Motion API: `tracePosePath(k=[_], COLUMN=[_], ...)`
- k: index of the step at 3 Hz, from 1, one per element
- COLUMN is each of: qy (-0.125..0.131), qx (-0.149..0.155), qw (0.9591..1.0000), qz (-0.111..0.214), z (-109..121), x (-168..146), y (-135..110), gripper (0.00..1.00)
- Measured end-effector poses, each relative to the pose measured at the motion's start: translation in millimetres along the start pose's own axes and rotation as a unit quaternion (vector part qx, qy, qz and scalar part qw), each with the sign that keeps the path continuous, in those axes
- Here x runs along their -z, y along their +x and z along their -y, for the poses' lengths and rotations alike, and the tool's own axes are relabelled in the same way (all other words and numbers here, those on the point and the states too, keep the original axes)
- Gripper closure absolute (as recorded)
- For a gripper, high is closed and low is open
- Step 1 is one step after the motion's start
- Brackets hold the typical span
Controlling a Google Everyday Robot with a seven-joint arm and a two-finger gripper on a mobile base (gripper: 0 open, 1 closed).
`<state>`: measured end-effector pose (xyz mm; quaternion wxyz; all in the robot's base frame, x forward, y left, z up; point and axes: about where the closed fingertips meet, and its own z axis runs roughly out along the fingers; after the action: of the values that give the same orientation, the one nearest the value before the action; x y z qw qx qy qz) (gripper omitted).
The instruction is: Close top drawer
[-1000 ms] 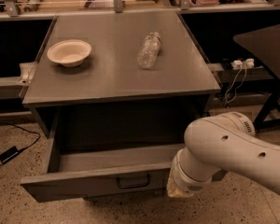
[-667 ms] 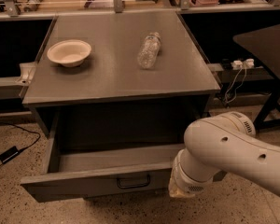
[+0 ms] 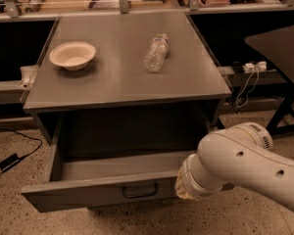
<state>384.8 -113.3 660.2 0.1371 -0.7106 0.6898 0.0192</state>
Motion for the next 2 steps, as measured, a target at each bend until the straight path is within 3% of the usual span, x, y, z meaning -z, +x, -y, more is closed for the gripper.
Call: tracePosePath(k=[1, 2], qy=[0.009, 0.000], qx=[0.011, 0.015], qw=[0.9998, 0.9993], qz=[0.016, 0.035], z=[10, 32], x=[-6, -24], y=[-5, -16], gripper=[1.00, 1.00])
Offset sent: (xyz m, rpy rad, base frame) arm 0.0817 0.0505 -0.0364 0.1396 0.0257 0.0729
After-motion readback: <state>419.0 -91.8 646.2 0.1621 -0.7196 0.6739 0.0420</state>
